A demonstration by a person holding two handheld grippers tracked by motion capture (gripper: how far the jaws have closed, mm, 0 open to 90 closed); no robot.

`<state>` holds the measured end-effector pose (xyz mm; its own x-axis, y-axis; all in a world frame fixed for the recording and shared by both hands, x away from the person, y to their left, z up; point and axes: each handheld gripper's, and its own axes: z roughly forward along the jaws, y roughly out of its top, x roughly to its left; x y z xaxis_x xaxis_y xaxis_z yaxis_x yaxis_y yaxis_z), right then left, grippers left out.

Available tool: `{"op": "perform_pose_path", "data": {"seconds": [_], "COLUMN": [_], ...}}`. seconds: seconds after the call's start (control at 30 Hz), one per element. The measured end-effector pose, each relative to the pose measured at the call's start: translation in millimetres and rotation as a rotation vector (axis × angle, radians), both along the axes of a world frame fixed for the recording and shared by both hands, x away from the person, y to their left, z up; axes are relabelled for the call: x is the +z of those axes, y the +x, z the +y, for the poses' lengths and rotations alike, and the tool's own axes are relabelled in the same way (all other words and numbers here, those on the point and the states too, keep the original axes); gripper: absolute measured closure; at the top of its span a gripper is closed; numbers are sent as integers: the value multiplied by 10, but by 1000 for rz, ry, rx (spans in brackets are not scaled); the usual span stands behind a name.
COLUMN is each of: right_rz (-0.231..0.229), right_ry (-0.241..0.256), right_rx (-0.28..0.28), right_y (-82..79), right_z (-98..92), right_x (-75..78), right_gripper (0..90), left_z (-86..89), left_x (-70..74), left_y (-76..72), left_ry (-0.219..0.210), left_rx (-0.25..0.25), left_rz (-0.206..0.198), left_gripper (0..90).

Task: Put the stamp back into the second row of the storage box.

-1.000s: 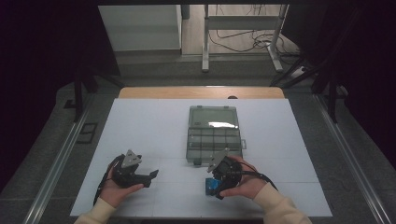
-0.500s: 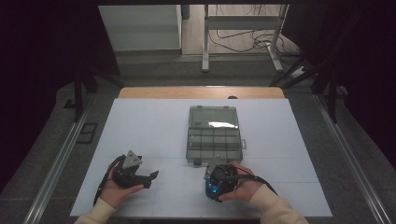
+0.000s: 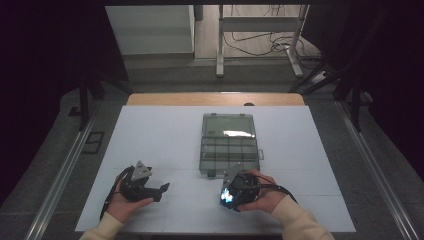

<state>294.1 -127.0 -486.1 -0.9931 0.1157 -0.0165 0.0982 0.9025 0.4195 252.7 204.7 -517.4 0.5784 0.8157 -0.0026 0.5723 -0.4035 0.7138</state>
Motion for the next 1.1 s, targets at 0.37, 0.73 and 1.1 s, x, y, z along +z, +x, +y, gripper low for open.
{"op": "perform_pose_path", "data": {"seconds": [0.37,0.73,1.1], "right_rz": [-44,-81,-110], "right_ry": [88,146,169], "right_rx": [-22,-40,-81], "right_y": [101,223,468], "right_z": [-94,-94,-105], "right_x": [333,658,752], "right_gripper": [407,407,407], "left_z": [-7,-5,-8], "left_x": [-1,-1,-1], "left_y": [-2,0,0], "left_ry": [0,1,0], "left_rx": [1,-2,-1], "left_rz": [-1,1,-2], "left_gripper": [135,135,136]}}
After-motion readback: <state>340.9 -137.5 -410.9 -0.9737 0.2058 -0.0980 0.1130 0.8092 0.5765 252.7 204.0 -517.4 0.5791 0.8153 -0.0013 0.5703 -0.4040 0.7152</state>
